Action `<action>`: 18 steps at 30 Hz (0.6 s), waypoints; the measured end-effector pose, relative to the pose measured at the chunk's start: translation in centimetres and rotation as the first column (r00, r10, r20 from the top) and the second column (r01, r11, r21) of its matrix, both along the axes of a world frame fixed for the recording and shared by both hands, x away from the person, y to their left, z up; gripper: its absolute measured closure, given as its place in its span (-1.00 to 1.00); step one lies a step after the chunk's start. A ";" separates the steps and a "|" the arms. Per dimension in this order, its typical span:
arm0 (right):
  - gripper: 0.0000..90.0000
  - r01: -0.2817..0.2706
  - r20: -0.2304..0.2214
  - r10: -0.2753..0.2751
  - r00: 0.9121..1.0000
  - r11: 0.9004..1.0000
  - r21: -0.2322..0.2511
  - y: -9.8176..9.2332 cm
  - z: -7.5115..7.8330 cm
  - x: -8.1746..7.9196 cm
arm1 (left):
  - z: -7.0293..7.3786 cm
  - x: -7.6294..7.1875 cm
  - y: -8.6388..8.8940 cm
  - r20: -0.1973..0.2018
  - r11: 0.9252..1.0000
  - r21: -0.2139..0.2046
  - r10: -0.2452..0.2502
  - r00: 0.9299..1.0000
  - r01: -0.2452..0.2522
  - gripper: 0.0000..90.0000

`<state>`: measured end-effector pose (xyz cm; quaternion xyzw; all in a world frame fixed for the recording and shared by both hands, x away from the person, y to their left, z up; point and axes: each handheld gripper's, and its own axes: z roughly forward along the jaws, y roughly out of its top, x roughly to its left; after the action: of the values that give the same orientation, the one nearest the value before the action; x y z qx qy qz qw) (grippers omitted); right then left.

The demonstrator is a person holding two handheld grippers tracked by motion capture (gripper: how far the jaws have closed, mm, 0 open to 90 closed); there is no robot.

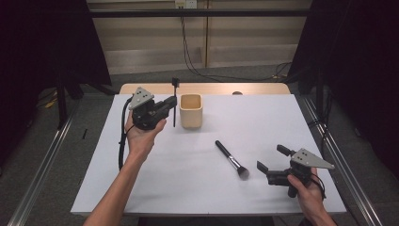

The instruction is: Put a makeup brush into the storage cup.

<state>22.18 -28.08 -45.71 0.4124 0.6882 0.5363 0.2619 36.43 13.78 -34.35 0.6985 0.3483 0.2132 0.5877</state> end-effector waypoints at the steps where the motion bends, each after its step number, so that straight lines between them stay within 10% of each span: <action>1: -1.00 0.000 0.000 0.000 1.000 1.000 0.002 0.0 0.0 0.0 | 0.1 0.1 0.0 0.001 1.000 -0.003 0.005 1.000 -0.005 0.92; 18: -1.00 0.000 0.000 0.000 1.000 1.000 0.006 0.0 0.0 0.0 | 1.2 2.5 -1.4 0.009 1.000 -0.023 0.014 1.000 -0.014 0.92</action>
<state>22.14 -28.08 -45.72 0.4131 0.6866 0.5385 0.2607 38.90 12.34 -33.17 0.6882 0.3528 0.2166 0.5958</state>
